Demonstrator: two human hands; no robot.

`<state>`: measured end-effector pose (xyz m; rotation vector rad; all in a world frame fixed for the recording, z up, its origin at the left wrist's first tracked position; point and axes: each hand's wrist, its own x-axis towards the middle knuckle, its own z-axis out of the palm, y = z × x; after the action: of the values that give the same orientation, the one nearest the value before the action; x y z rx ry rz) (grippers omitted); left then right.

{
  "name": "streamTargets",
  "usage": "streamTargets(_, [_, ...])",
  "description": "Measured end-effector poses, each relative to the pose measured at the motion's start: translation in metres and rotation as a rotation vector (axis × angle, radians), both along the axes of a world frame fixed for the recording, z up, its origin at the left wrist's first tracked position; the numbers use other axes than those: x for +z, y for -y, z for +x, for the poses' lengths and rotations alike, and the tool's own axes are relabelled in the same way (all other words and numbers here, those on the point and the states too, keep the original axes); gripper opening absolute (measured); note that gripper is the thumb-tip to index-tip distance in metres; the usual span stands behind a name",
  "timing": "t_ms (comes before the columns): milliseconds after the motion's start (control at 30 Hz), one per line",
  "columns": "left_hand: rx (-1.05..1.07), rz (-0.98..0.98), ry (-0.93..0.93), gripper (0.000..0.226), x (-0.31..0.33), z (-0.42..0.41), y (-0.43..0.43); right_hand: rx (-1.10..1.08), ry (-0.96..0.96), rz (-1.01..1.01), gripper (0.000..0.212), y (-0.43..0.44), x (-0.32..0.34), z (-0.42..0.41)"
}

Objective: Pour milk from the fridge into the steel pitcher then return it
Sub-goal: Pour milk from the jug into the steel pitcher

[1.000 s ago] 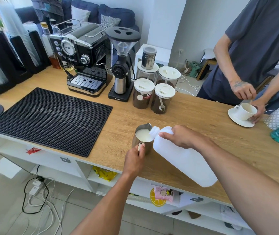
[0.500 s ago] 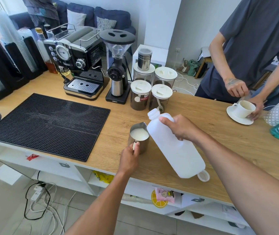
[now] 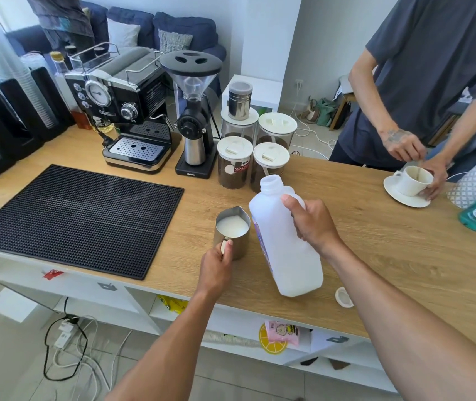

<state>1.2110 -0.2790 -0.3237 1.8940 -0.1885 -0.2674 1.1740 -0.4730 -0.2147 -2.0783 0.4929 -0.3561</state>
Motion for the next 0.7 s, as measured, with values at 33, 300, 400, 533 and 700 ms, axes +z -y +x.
streamTargets(33, [0.001,0.004,0.004,0.048,-0.001,0.001,0.0,-0.008,0.024,0.002,0.073,-0.001,-0.001,-0.002])
streamTargets(300, [0.009,0.022,0.033,0.048,-0.001,0.002,0.003,-0.242,0.172,0.077,0.055,-0.004,-0.018,-0.018])
streamTargets(400, [0.021,0.022,0.032,0.048,-0.003,0.003,0.005,-0.263,0.172,0.106,0.06,-0.005,-0.023,-0.018])
streamTargets(533, [0.022,0.029,0.04,0.047,-0.004,0.001,0.008,-0.29,0.196,0.157,0.07,-0.013,-0.027,-0.018])
streamTargets(700, [0.024,0.053,0.039,0.046,-0.002,0.001,0.009,-0.34,0.219,0.227,0.076,-0.019,-0.034,-0.024])
